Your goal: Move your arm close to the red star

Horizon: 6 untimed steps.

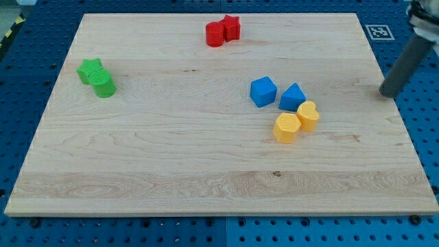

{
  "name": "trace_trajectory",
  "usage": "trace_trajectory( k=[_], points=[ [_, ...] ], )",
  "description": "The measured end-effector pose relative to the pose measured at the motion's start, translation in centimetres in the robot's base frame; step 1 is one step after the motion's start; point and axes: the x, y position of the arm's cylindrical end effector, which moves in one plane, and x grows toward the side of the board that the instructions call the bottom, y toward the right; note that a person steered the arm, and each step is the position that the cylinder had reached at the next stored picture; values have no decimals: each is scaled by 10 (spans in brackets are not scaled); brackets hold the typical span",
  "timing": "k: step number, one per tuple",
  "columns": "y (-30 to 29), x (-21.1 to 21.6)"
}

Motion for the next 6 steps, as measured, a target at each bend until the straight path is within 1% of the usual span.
trace_trajectory(
  k=[2, 4, 5, 6],
  points=[
    [-55, -104],
    [-106, -142],
    [-163, -170],
    [-205, -171]
  ],
)
